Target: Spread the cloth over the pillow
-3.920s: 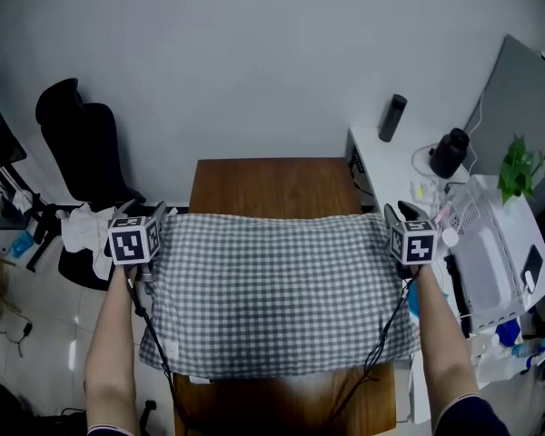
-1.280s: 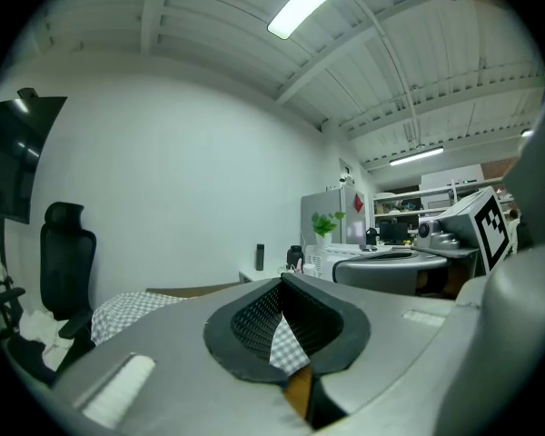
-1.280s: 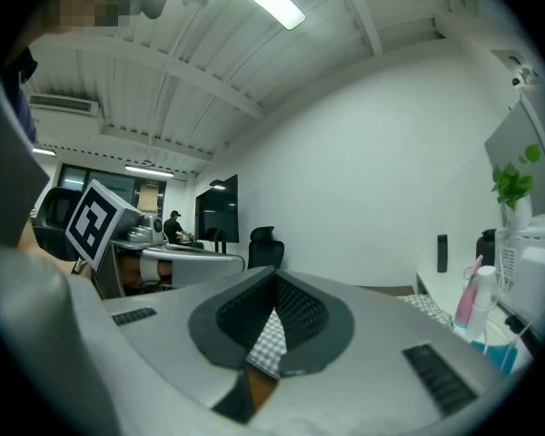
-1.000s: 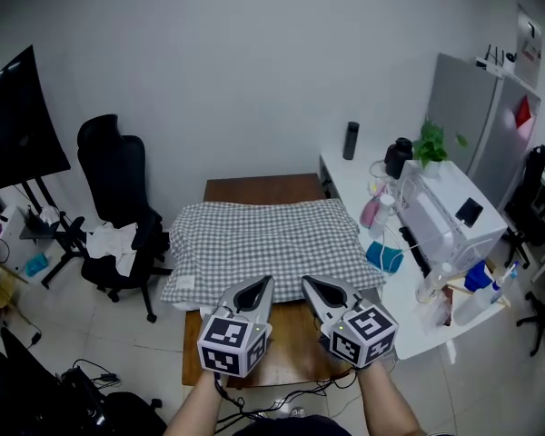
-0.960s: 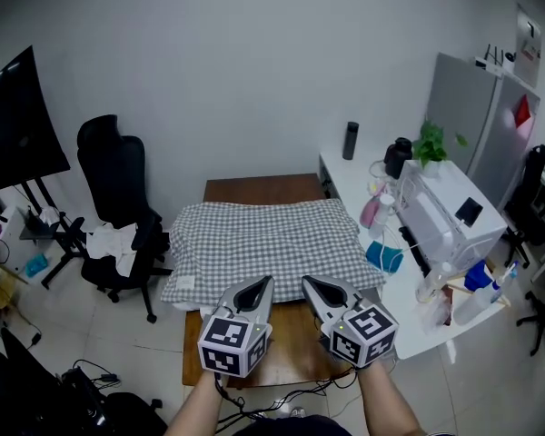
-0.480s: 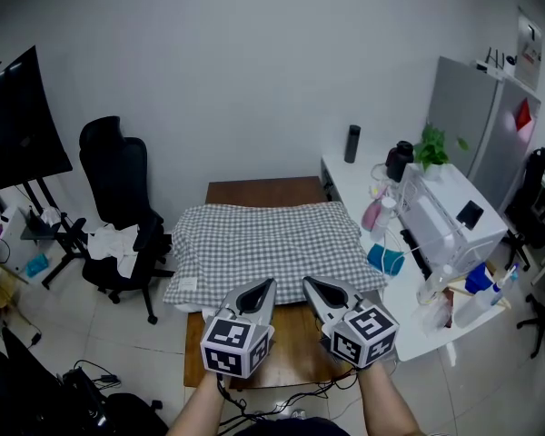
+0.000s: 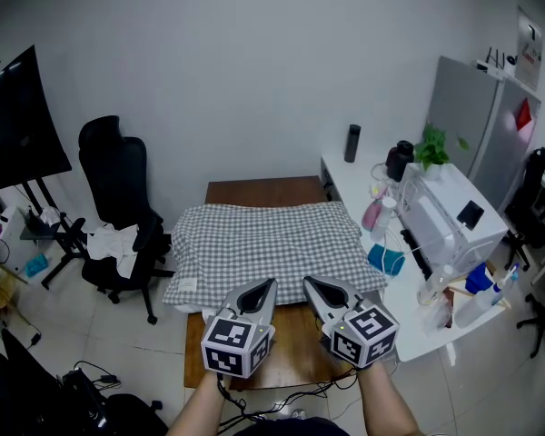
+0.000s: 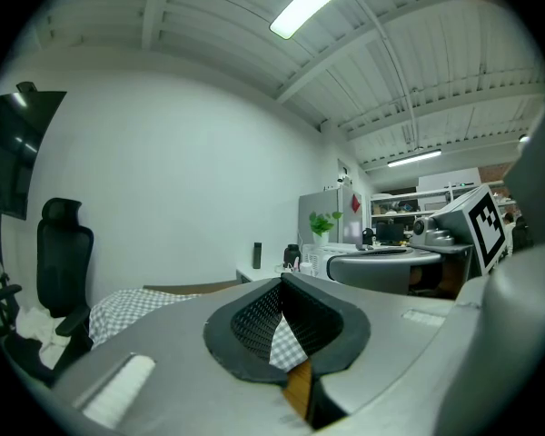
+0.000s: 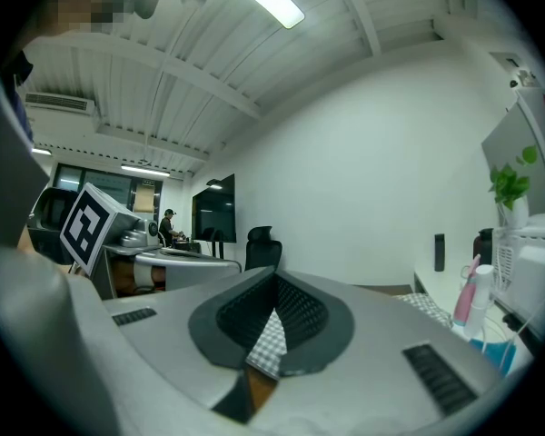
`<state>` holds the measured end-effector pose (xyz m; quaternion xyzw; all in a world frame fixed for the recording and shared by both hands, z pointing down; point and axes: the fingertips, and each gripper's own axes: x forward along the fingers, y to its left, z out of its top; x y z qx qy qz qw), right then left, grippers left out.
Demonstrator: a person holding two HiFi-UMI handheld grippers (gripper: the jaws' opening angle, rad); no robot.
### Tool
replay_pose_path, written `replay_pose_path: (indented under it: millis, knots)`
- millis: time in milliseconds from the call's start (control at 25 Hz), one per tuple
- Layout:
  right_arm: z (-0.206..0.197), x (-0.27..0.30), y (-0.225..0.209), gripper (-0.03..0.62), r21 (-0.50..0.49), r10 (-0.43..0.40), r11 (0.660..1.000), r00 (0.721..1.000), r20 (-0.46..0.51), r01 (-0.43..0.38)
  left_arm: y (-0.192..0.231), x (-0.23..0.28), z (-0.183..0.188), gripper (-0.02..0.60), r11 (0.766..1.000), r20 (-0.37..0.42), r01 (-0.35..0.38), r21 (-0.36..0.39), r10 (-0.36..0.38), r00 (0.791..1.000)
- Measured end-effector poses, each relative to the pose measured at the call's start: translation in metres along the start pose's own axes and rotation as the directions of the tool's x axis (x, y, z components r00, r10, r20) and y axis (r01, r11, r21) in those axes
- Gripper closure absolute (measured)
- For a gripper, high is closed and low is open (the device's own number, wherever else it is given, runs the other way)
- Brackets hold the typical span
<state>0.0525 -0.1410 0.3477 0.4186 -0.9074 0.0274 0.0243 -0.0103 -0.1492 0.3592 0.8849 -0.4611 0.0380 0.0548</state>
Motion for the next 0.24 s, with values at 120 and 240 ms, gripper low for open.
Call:
replay_pose_path:
  millis: [120,240]
  knots:
    - [0.0004,0.0004,0.0003,0.58,0.001,0.001,1.0,1.0,-0.001,-0.001,0.0,0.0003,0.0004,0.578,1.0,-0.001,0.001,0.0,-0.001,1.0]
    - [-0.0011,0.0012,0.0013,0.58,0.004,0.002,1.0,1.0,-0.002,-0.002,0.0006,0.0004,0.0001,0.578,1.0,-0.002,0.001,0.003,-0.001,1.0]
